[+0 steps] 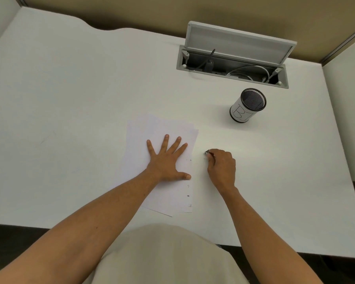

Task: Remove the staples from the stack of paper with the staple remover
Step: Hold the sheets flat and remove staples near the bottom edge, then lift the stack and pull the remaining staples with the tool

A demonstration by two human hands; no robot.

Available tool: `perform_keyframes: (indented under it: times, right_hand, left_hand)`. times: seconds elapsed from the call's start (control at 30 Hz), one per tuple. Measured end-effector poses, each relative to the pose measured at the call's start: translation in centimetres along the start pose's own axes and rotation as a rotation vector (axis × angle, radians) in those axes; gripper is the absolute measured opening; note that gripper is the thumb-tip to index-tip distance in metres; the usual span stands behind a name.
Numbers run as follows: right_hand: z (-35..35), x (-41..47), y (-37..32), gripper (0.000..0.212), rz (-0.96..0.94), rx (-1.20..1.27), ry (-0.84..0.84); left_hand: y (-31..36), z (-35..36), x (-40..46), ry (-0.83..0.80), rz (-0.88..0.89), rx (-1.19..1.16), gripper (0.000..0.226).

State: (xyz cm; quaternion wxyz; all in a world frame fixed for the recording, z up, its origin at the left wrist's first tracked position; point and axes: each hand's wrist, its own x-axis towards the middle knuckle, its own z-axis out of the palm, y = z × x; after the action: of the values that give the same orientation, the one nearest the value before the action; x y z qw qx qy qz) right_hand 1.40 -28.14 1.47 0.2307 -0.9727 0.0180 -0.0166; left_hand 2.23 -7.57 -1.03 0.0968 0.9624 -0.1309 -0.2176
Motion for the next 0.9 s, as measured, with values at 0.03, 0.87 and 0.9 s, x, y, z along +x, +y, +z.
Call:
perform_keyframes:
  times: [0.03,0.87,0.9]
  right_hand:
    - [-0.1,-0.1,-0.1,0.017,-0.005,-0.017,0.011]
    - [-0.1,-2.1,-6.8,0.05,0.727,0.696,-0.318]
    - [0.0,-2.1,-6.8,0.051,0.732,0.722,-0.329]
  left_hand:
    - [0.0,0.0,0.0,0.004,-0.001,0.0,0.119]
    - [-0.5,0.7,0.5,0.054,-0.036,-0.104,0.127]
    - [-0.5,0.7,0.5,0.055,-0.036,-0.11,0.127]
